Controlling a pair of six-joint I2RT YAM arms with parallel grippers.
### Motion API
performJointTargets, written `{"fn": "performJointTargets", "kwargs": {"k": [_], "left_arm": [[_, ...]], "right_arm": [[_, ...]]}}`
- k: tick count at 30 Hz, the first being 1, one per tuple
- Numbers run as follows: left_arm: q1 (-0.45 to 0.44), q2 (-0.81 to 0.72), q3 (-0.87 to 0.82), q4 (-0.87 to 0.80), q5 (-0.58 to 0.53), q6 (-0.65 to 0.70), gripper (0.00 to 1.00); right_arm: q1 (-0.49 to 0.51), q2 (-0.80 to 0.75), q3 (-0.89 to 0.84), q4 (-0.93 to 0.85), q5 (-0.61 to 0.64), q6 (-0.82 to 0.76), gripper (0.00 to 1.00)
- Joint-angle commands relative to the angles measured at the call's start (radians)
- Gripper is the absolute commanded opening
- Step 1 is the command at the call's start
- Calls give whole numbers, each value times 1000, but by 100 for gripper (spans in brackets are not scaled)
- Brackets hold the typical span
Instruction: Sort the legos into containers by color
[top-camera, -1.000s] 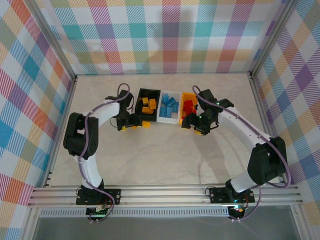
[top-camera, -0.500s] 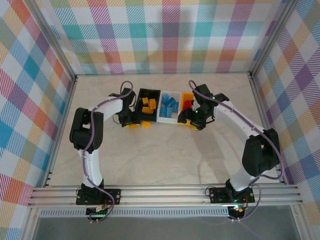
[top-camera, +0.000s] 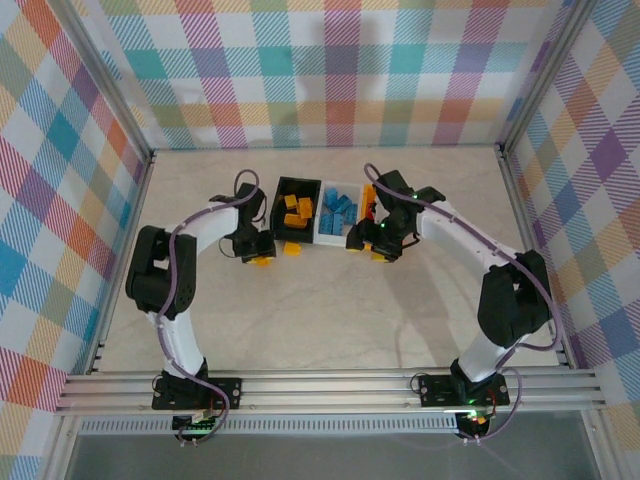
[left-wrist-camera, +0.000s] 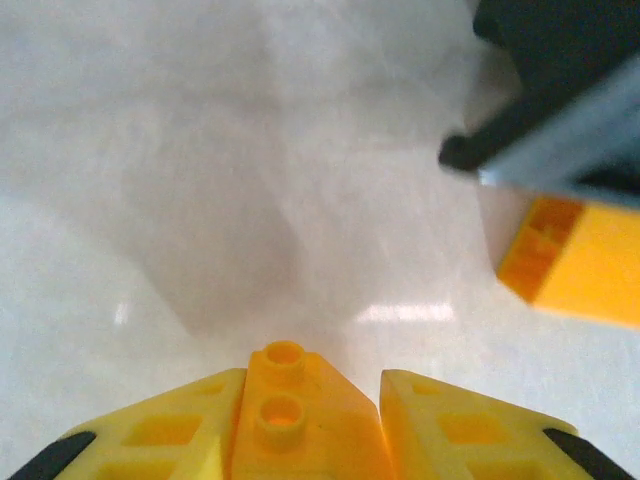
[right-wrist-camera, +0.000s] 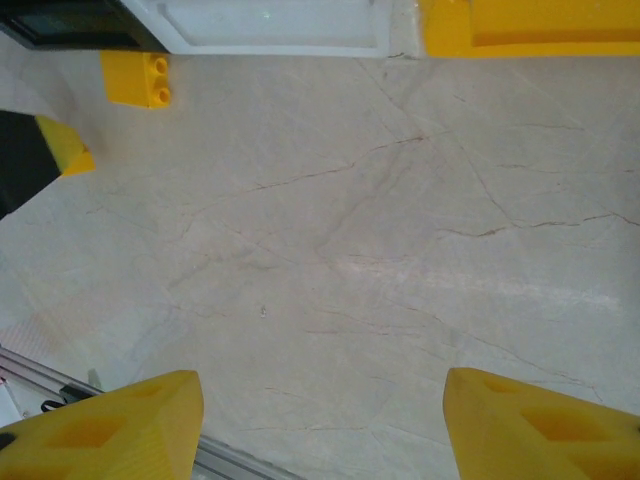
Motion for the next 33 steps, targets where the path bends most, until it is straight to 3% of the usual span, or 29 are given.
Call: {"fn": "performJointTargets", "kwargs": {"k": [1, 4, 9, 24, 29, 33], "left_arm": [[8, -131, -10, -43, 32, -35, 37], [7, -176, 42, -71, 33, -42, 37], [7, -103, 235, -116, 55, -43, 37], [-34, 391, 849, -207, 65, -83, 43], [-46, 455, 929, -245, 59, -88, 52], [-56, 399, 888, -255, 42, -66, 59]], "right_arm": [[16, -8, -24, 20, -8, 22, 65], [27, -20, -58, 37, -8, 29, 65], [42, -42, -105, 59, -14, 40, 65], [44, -172, -181, -28, 31, -39, 68], [43, -161, -181, -35, 28, -53, 69], [44, -145, -184, -11, 8, -44, 69]]}}
